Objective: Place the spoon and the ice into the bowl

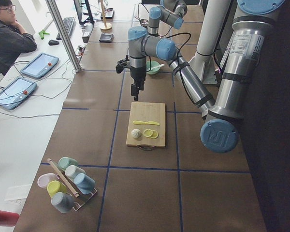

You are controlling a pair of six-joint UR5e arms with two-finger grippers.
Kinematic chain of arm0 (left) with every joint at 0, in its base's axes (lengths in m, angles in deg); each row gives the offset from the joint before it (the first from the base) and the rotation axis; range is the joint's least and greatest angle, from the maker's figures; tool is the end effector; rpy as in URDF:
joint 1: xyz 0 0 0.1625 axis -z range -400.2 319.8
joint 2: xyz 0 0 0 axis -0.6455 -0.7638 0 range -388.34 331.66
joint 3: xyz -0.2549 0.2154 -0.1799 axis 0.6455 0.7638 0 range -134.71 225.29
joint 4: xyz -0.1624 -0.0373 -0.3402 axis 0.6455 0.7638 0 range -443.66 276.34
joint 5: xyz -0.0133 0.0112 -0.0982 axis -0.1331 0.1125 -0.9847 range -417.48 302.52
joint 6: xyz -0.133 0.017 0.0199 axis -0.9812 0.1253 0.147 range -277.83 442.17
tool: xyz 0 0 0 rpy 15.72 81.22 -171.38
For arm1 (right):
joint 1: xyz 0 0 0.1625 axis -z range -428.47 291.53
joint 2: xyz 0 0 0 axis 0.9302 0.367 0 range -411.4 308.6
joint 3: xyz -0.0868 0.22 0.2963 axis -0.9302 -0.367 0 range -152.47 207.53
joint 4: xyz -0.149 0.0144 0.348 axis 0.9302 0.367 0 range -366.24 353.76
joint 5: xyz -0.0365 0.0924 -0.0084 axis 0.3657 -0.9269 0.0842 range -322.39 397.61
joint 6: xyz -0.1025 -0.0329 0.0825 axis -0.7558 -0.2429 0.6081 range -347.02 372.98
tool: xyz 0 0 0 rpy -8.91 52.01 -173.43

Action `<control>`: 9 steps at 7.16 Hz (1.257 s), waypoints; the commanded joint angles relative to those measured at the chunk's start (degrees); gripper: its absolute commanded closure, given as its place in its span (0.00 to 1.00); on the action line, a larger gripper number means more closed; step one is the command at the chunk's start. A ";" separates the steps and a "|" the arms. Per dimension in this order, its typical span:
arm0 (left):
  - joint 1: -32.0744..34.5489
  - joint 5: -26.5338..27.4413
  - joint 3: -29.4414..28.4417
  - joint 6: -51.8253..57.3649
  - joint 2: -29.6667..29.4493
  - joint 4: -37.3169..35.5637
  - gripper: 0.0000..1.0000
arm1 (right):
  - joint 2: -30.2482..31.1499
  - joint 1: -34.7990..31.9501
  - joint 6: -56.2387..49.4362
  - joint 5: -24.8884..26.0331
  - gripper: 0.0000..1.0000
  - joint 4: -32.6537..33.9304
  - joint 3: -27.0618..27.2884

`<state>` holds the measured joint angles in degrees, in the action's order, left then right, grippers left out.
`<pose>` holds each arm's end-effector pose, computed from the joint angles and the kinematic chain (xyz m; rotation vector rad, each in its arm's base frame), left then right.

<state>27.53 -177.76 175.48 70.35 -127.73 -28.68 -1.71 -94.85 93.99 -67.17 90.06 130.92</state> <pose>0.0982 -0.4113 0.3548 0.0834 0.5767 0.2444 -0.5109 -0.3636 0.1812 0.0184 -0.8584 0.1779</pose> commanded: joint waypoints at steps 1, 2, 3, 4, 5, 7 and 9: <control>5.11 -0.56 -1.86 9.94 6.02 2.83 0.00 | -3.46 0.80 0.03 0.37 1.00 -0.06 -3.80; 8.87 -0.65 -3.70 13.89 9.54 7.73 0.00 | -3.72 0.89 -0.06 0.37 1.00 -0.06 -3.72; 12.99 -2.92 -6.50 17.93 10.97 10.82 0.00 | -3.72 1.06 -0.06 0.37 0.98 -0.06 -3.63; 15.56 -5.11 -8.53 27.46 11.42 12.50 0.00 | -3.72 1.15 -0.14 0.37 0.73 -0.06 -3.63; 15.67 -5.05 -9.33 41.47 15.16 12.96 0.00 | -3.72 1.42 -0.15 0.37 0.01 -0.06 -3.54; 21.20 -5.31 -17.56 41.61 13.88 17.67 0.00 | -3.72 1.42 -0.15 0.28 0.00 0.11 -2.84; 22.52 -5.40 -21.45 41.70 13.79 19.46 0.00 | -2.94 0.03 -0.58 0.10 0.00 2.55 0.13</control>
<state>48.94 -183.07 156.60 111.81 -113.85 -10.26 -5.05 -93.79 93.74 -66.92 90.84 129.24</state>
